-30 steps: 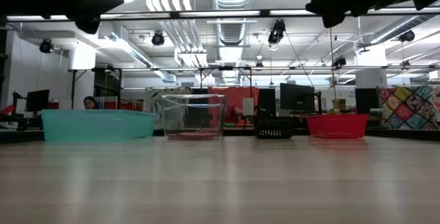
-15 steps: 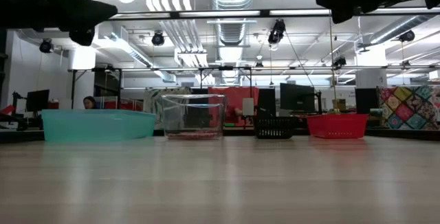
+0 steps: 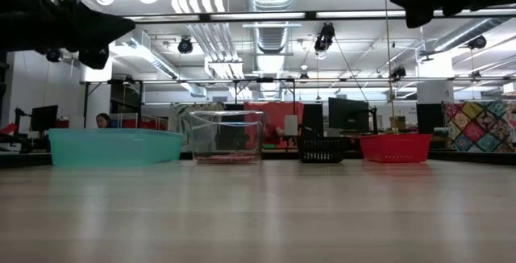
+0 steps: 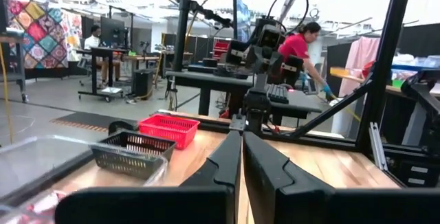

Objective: Sort crayons
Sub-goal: Return to Home Position

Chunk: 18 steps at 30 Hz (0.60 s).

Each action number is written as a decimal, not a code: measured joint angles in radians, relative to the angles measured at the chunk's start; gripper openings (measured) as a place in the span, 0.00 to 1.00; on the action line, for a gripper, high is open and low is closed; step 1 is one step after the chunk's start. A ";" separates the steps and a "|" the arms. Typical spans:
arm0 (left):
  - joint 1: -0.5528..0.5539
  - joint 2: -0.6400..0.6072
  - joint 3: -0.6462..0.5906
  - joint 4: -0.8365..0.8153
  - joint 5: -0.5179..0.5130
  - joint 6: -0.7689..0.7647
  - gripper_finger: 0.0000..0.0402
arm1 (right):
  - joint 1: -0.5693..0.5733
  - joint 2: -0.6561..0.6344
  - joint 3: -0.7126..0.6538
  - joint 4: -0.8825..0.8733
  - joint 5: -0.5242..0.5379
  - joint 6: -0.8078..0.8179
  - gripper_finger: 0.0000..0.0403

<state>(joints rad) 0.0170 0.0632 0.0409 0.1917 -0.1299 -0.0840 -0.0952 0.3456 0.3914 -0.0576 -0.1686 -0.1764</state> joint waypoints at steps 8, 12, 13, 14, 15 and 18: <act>0.000 -0.015 -0.030 0.022 0.001 -0.048 0.00 | -0.004 -0.163 -0.076 -0.020 0.001 -0.001 0.17; 0.000 -0.016 -0.030 0.031 0.001 -0.022 0.00 | -0.003 -0.273 -0.124 -0.032 0.001 0.000 0.17; 0.000 -0.016 -0.030 0.034 0.001 -0.020 0.00 | -0.004 -0.303 -0.141 -0.041 0.003 0.000 0.17; 0.000 -0.016 -0.030 0.036 0.001 -0.019 0.00 | -0.004 -0.334 -0.158 -0.054 0.004 0.000 0.17; 0.000 -0.016 -0.030 0.034 0.001 -0.019 0.00 | -0.004 -0.344 -0.170 -0.052 0.003 0.001 0.17; 0.001 -0.015 -0.031 0.034 0.002 -0.015 0.00 | -0.004 -0.337 -0.200 -0.052 0.004 0.005 0.17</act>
<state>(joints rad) 0.0181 0.0487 0.0101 0.2259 -0.1280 -0.0990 -0.0990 0.0086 0.1913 -0.1095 -0.1644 -0.1714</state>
